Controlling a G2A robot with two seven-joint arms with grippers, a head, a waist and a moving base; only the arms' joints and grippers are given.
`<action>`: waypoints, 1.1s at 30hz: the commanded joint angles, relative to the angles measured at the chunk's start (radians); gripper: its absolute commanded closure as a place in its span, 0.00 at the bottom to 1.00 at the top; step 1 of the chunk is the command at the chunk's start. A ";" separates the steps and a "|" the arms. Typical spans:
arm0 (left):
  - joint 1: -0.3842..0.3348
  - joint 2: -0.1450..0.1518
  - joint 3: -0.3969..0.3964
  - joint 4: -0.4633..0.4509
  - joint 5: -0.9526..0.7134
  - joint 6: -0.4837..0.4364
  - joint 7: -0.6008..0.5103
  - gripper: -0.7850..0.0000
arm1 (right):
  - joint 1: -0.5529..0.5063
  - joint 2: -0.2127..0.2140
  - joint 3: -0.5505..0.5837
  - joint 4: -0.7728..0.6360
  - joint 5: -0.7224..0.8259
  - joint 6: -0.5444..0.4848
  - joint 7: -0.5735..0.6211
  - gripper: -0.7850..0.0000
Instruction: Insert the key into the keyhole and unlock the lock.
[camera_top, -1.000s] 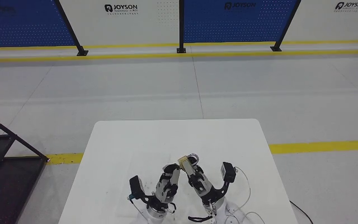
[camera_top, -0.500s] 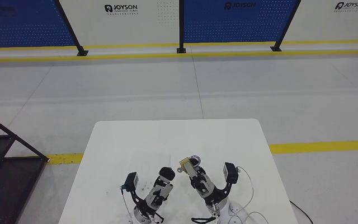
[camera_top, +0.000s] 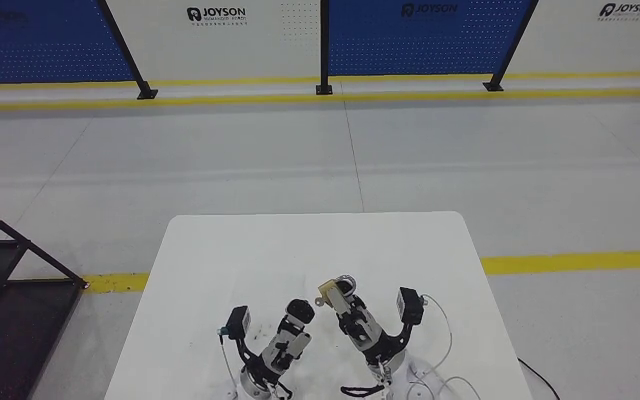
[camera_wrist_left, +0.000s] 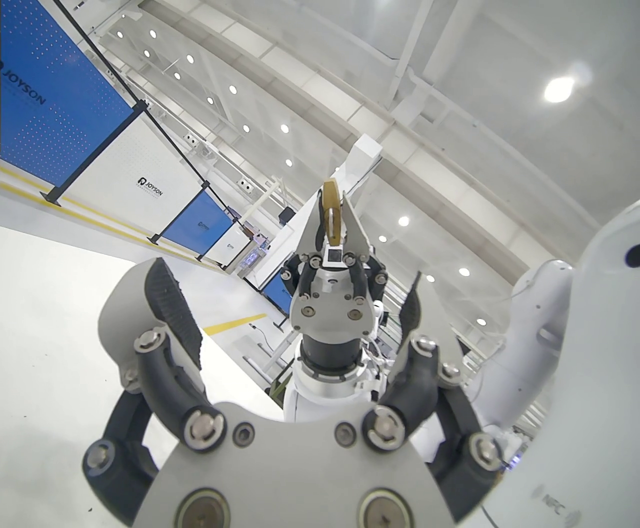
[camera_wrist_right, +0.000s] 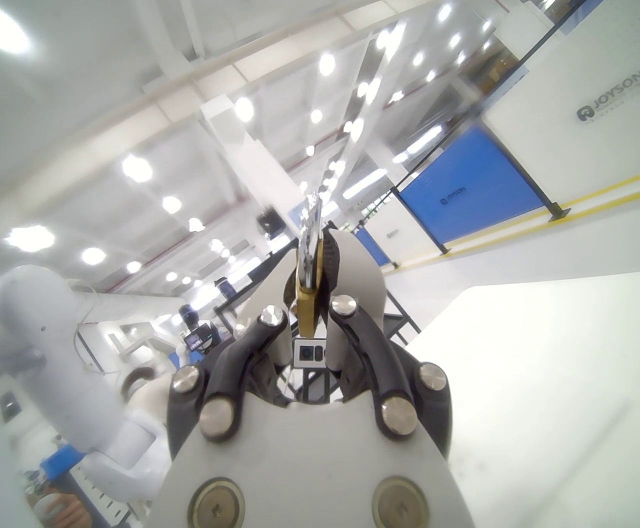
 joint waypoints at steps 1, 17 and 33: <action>-0.005 0.005 0.003 -0.010 -0.035 0.000 -0.018 0.04 | -0.001 0.001 0.001 -0.002 0.003 0.001 0.009 1.00; -0.041 0.044 0.039 -0.038 -0.151 0.000 -0.114 0.69 | 0.009 0.003 -0.014 0.000 0.013 0.020 0.048 1.00; -0.067 0.048 0.063 -0.019 -0.121 0.000 -0.067 1.00 | 0.007 0.007 -0.020 0.000 0.009 0.030 0.059 1.00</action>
